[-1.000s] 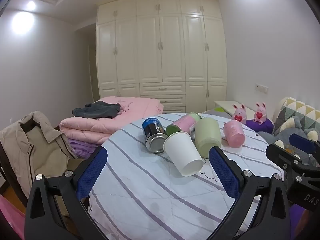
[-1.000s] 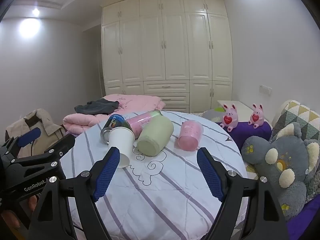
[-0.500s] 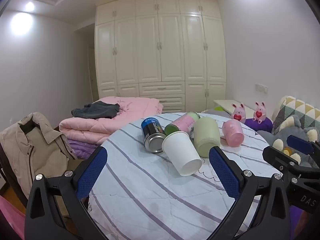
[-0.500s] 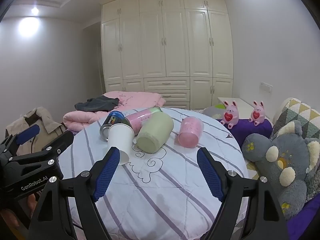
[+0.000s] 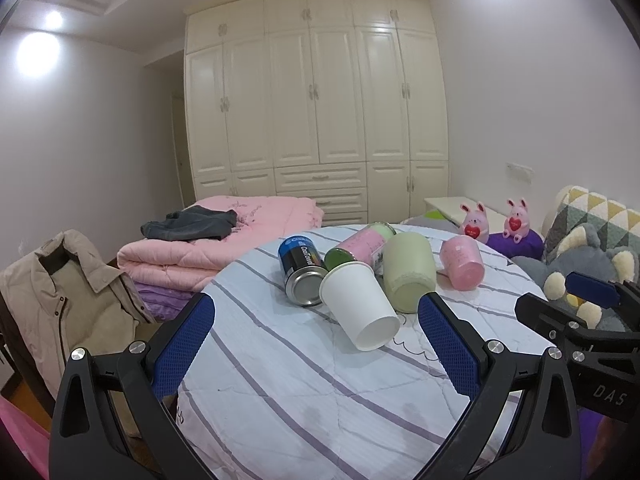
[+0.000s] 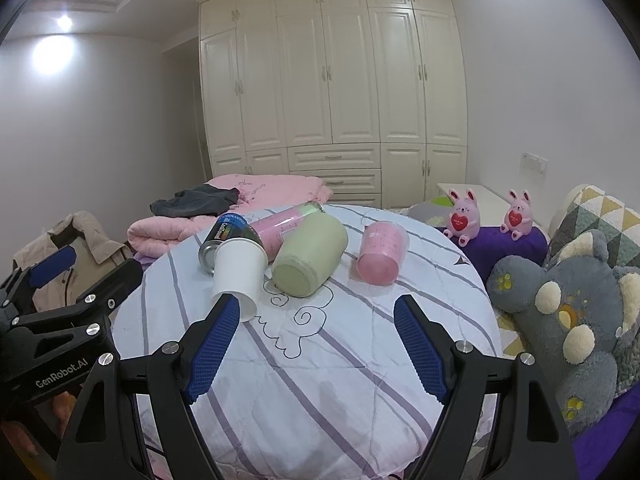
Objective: Flip cup upright
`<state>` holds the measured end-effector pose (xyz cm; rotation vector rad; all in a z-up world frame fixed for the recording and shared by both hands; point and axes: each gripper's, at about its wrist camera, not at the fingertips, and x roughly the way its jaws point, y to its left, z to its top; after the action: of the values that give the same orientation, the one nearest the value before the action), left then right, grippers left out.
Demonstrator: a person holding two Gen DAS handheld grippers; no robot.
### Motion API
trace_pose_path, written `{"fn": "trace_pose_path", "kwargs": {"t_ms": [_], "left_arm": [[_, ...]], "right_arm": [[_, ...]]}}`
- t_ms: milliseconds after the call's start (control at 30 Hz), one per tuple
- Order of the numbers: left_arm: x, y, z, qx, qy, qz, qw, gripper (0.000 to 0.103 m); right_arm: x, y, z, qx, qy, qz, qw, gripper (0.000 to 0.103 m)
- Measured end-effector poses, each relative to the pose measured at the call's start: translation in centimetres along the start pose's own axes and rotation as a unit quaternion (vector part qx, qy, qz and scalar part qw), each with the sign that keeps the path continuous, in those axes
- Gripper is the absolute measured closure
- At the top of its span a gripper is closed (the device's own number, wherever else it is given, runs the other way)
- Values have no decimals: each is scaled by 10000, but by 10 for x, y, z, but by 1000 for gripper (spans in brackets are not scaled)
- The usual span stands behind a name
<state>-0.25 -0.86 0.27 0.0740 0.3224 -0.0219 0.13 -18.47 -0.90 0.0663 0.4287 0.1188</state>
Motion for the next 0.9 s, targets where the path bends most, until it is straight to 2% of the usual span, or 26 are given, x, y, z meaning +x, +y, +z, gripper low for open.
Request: {"fn": "trace_pose_path", "kwargs": {"t_ms": [900], "left_arm": [[2,-2,3,55,86,20,9999,0]], "right_arm": [[-3,5,1,-147,76,-54,9998,22]]}}
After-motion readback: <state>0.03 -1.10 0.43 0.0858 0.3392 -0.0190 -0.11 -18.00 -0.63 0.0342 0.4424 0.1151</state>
